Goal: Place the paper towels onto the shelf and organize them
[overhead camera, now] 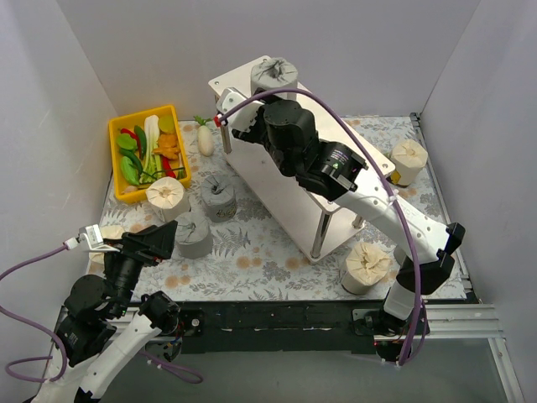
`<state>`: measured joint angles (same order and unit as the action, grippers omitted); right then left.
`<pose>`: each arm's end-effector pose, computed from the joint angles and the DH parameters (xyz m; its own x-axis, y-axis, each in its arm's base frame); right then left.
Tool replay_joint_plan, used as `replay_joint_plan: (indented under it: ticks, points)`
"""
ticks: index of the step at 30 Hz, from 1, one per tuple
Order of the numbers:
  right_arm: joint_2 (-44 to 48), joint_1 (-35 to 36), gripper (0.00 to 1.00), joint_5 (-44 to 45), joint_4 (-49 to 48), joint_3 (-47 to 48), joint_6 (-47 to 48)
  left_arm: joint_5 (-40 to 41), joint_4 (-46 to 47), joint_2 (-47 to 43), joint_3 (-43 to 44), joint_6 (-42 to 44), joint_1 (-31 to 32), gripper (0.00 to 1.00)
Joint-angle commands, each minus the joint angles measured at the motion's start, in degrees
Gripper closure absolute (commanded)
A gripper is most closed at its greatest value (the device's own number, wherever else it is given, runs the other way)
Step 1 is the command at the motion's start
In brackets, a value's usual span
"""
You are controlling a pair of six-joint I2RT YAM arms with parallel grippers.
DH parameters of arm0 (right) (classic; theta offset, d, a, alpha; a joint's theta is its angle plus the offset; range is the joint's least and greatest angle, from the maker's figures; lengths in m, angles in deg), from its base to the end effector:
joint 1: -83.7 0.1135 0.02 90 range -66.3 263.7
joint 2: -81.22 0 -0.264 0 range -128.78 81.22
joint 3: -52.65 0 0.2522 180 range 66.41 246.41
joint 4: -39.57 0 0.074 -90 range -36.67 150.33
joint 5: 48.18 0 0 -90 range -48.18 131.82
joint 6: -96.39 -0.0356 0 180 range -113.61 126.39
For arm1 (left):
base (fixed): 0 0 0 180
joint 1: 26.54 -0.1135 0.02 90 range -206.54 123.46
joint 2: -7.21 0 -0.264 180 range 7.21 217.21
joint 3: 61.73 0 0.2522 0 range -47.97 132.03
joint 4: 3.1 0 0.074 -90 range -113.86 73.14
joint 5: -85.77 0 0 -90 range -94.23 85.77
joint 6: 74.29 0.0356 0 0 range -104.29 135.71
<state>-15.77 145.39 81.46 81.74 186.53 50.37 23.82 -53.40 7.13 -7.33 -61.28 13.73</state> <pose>0.1883 0.3016 0.5176 0.2302 -0.7003 -0.6758 -0.3014 0.6090 -0.7337 0.0167 0.0078 0.3261 -0.1946 -0.9621 -0.1911 0.1021 0.1739 -0.9795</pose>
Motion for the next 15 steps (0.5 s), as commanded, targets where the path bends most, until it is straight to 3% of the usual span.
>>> replay_joint_plan:
  ticks: [1,5,9,12,15]
  points:
    - [1.01,-0.26,0.34,-0.70,-5.02,1.79,0.67,1.04,-1.00,-4.41,-0.21,-0.26,0.16,0.02]
    - [1.10,-0.69,0.28,0.96,-2.92,4.07,-6.61,1.13,-0.91,-4.23,-0.30,-0.18,0.16,0.02]
    - [3.82,-4.98,0.26,0.27,-0.46,1.71,-21.69,1.13,-0.91,-4.23,-0.39,-0.18,0.16,0.02]
    - [6.81,-10.42,0.24,-7.09,0.87,-1.97,-29.63,0.95,-0.91,-4.32,-0.39,-0.18,0.16,0.02]
    - [9.89,-13.78,0.22,-14.75,-1.67,-6.29,-30.98,0.78,-0.73,-4.23,-0.39,-0.09,0.16,0.02]
